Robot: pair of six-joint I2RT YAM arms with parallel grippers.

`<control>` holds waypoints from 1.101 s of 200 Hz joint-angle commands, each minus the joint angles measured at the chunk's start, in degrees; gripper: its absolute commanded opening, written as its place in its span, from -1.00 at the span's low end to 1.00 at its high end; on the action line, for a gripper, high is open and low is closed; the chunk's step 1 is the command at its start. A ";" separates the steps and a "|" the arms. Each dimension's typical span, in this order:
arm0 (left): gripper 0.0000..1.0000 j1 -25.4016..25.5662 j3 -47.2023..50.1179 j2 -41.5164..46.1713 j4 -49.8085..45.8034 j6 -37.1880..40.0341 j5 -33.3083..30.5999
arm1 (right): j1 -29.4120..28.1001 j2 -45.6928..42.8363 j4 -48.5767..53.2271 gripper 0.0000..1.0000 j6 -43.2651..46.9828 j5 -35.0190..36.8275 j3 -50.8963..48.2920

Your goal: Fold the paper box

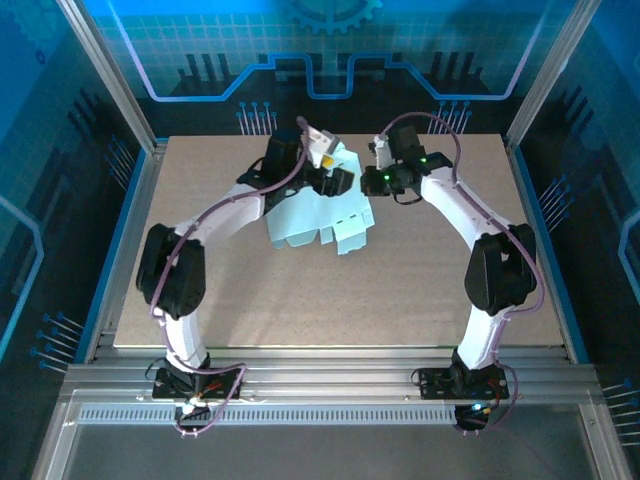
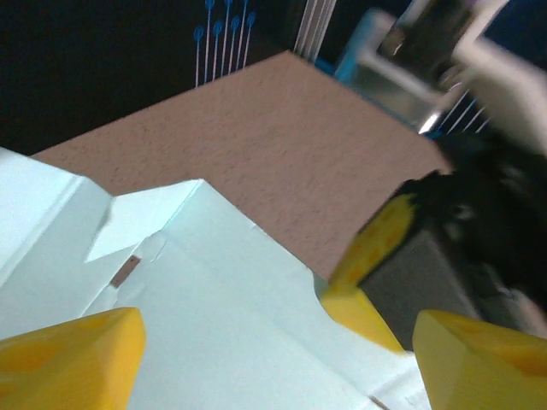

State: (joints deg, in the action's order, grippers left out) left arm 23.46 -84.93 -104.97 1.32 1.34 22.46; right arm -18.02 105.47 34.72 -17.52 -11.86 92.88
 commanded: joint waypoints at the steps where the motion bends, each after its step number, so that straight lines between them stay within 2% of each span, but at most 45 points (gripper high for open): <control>1: 0.72 -4.04 3.02 5.63 3.47 -4.56 9.46 | 3.33 -0.02 -0.86 -1.00 7.41 -6.51 0.96; 36: 0.75 -8.84 6.19 7.52 -3.70 2.28 14.82 | 6.41 0.35 4.83 -1.00 15.92 -13.78 3.86; 57: 0.76 -9.92 3.48 5.85 -14.71 11.71 14.45 | 7.72 0.30 8.65 -1.00 20.25 -16.26 5.60; 75: 0.75 -10.31 2.01 3.69 -19.00 17.58 13.75 | 8.16 -0.92 9.84 -1.00 24.08 -17.23 5.16; 89: 0.55 -11.01 2.14 2.09 -18.04 18.53 14.83 | 8.70 -1.78 10.18 -1.00 25.84 -18.19 4.60; 106: 0.44 -11.25 0.69 -0.08 -20.09 21.40 14.84 | 9.72 -1.92 11.29 -1.00 26.67 -18.99 4.93; 146: 0.42 -11.91 -5.35 -5.43 -24.73 22.11 14.30 | 10.66 -2.27 14.66 -1.00 30.20 -22.16 5.80; 181: 0.46 -13.91 -6.02 -6.35 -22.44 19.38 19.59 | 11.09 -1.91 17.78 -1.00 32.50 -23.04 6.80; 220: 0.38 -15.11 -8.58 -9.19 -24.09 17.91 23.85 | 11.54 -1.74 19.01 -1.00 33.50 -24.87 7.68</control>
State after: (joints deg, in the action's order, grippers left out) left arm 8.99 -91.66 -112.27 -20.75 20.01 41.06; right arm -7.55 105.34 50.81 14.04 -33.61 98.10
